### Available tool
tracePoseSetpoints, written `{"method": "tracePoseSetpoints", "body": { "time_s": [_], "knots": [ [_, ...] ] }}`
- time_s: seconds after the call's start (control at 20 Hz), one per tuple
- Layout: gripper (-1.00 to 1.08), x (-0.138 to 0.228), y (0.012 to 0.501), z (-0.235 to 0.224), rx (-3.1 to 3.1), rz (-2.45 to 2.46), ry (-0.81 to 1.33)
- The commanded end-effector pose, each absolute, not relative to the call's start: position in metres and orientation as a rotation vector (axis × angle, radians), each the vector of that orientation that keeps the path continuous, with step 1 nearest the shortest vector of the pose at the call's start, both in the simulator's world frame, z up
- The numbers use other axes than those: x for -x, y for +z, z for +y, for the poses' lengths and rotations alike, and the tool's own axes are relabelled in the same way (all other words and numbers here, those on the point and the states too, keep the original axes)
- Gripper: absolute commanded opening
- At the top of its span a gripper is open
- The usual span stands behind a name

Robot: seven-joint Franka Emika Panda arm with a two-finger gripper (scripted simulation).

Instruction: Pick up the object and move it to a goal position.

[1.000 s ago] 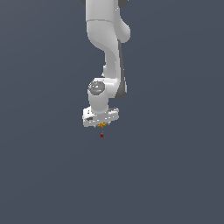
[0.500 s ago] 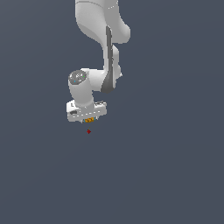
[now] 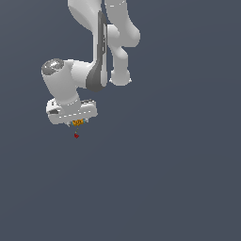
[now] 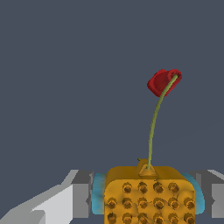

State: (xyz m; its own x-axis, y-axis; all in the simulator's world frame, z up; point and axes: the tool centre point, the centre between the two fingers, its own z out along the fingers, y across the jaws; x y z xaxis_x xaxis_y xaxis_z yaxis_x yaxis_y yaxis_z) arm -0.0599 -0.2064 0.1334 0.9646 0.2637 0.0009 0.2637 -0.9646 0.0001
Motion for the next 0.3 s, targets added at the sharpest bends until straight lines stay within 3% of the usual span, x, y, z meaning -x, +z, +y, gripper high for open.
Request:
{"method": "tracePoseSetpoints", "body": {
  "time_s": [0.0, 0.25],
  "knots": [
    [-1.0, 0.0588, 0.1418, -0.2166, 3.113, -0.421, -0.001],
    [-1.0, 0.0578, 0.1475, -0.2242, 3.113, -0.421, -0.001]
  ]
}}
